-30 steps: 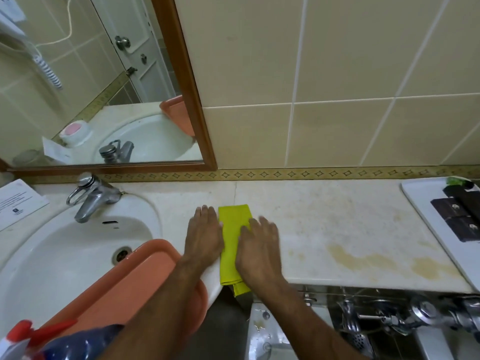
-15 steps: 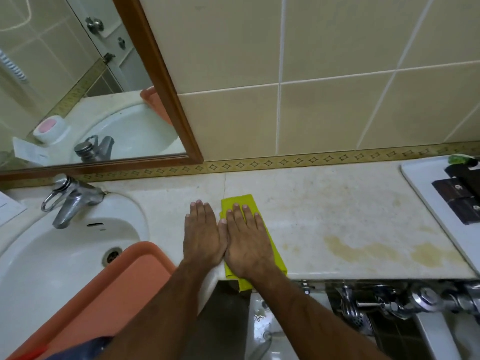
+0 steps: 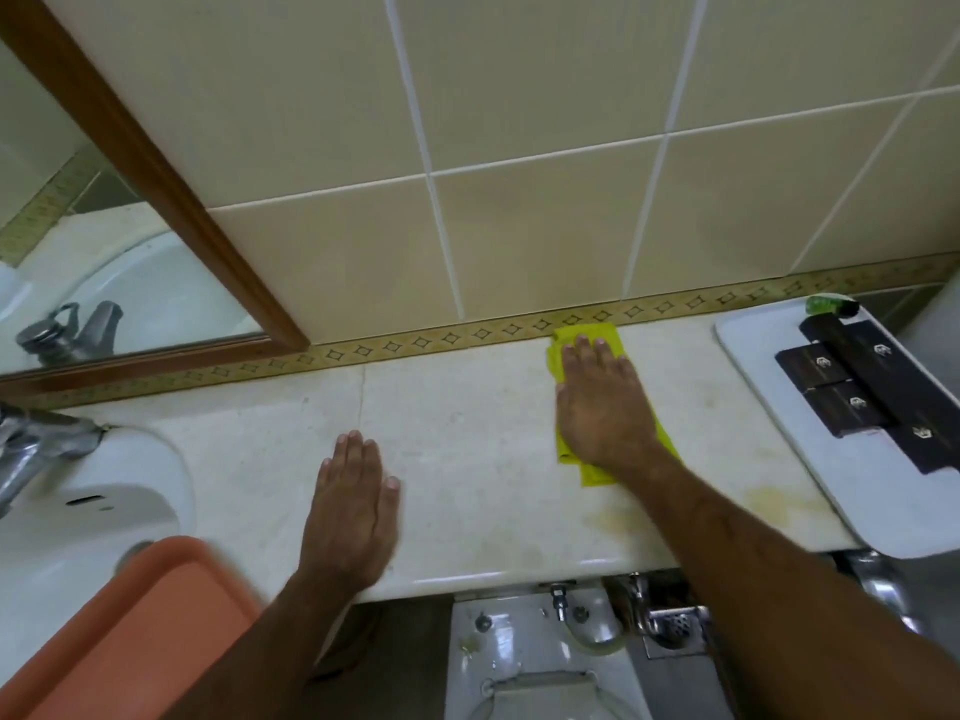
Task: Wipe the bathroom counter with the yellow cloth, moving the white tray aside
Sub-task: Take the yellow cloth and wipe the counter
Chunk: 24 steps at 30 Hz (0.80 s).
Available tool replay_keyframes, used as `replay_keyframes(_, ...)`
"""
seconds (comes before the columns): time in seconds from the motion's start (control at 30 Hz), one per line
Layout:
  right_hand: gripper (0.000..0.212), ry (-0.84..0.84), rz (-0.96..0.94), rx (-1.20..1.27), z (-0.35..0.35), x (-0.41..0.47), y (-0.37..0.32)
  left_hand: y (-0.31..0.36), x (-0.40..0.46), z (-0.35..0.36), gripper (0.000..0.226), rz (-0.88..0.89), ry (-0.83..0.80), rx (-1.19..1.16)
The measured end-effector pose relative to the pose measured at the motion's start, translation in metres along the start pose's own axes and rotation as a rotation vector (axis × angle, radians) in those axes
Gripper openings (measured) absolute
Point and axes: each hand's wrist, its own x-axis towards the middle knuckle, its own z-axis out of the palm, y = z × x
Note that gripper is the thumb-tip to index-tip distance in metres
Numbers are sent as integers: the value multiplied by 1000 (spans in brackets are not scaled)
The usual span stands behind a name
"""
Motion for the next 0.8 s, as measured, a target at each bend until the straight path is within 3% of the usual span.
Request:
replay_keyframes(0.2, 63, -29, 27, -65, -22, -10, 97, 5, -1, -3, 70, -7, 2, -31)
replay_keyframes(0.43, 62, -57, 53, -30, -29, -53, 115, -1, 1, -2, 73, -12, -5, -21)
replay_keyframes(0.6, 59, -44, 116, -2, -29, -104, 111, -1, 0, -1, 72, -8, 12, -12)
replay_keyframes(0.8, 59, 33, 458, -17, -14, -126, 33, 1, 1, -2, 72, 13, 16, -19)
